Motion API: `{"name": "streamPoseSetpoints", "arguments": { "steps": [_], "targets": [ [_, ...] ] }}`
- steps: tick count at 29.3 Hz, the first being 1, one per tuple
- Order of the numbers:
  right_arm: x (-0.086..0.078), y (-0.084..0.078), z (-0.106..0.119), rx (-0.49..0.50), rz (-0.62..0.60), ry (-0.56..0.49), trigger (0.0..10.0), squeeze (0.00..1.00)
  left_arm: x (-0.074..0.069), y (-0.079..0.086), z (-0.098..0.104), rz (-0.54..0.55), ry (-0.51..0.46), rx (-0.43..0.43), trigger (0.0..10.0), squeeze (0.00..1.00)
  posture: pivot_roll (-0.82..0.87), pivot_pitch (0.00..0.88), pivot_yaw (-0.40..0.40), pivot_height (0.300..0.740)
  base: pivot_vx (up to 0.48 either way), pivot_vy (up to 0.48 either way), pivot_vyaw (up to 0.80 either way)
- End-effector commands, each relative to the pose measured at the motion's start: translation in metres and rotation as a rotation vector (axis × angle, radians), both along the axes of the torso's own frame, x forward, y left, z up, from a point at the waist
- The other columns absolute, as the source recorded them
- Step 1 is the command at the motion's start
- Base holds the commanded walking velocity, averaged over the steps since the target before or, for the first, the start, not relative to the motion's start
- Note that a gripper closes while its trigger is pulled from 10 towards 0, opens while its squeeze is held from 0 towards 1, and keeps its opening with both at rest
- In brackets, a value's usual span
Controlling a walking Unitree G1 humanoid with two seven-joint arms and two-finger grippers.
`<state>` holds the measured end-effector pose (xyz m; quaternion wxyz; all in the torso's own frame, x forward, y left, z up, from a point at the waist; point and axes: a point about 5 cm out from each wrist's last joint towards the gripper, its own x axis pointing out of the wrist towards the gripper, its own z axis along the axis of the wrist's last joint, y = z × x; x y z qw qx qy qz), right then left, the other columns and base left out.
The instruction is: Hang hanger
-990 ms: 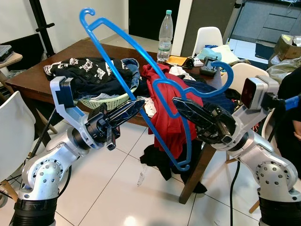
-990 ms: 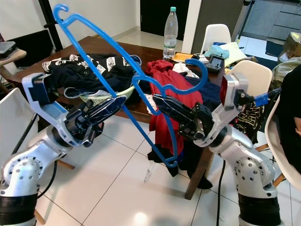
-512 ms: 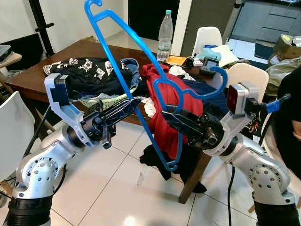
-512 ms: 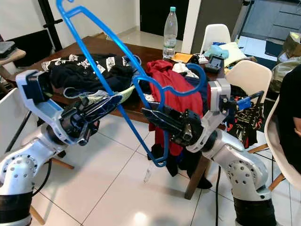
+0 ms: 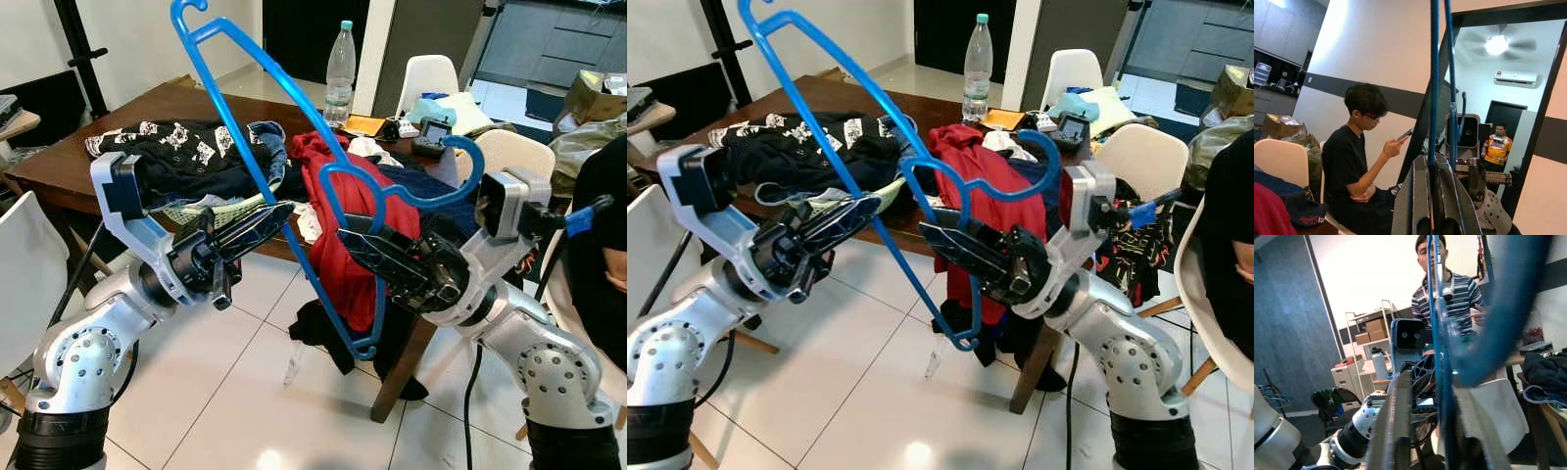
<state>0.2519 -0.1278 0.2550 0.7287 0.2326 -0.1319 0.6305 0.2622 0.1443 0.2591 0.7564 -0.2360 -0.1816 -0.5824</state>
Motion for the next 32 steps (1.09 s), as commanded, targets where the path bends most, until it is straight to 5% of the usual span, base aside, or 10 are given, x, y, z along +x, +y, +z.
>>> {"name": "streamPoseSetpoints", "arguments": {
  "steps": [1, 16, 17, 18, 23, 28, 32],
  "targets": [
    [-0.005, 0.002, 0.004, 0.017, 0.034, -0.02, 0.0, 0.0, -0.002, -0.002, 0.002, -0.017, -0.009, -0.006, 0.0, 0.0, 0.13, 0.032, -0.058, 0.74, 0.0, 0.0, 0.0],
    [-0.005, 0.001, 0.004, 0.029, 0.024, -0.018, 0.0, 0.0, -0.003, -0.002, 0.001, -0.02, -0.007, -0.011, 0.0, 0.0, 0.13, 0.035, -0.057, 0.74, 0.0, 0.0, 0.0],
    [-0.004, 0.0, 0.002, 0.027, 0.017, -0.014, 0.0, 0.0, -0.002, -0.001, -0.001, -0.016, 0.003, -0.016, 1.9, 0.76, 0.13, 0.036, -0.055, 0.74, 0.0, 0.0, 0.0],
    [-0.003, -0.001, 0.0, 0.02, 0.003, -0.007, 0.0, 0.0, -0.002, 0.0, -0.004, -0.016, 0.017, -0.016, 10.0, 1.0, 0.14, 0.036, -0.055, 0.74, 0.0, 0.0, 0.0],
    [0.003, -0.002, -0.004, 0.001, -0.04, 0.013, 0.0, 0.0, -0.001, 0.002, -0.01, 0.0, 0.041, -0.015, 10.0, 1.0, 0.14, 0.038, -0.056, 0.74, 0.0, 0.0, 0.0],
    [0.034, -0.014, -0.03, -0.137, -0.305, 0.128, 0.0, 0.0, 0.009, 0.022, -0.028, 0.188, 0.125, 0.004, 10.0, 1.0, 0.14, 0.042, -0.053, 0.74, 0.0, 0.0, 0.0],
    [0.034, -0.014, -0.03, -0.137, -0.305, 0.128, 0.0, 0.0, 0.009, 0.022, -0.028, 0.188, 0.125, 0.004, 10.0, 1.0, 0.14, 0.042, -0.053, 0.74, 0.0, 0.0, 0.0]
  ]
}}
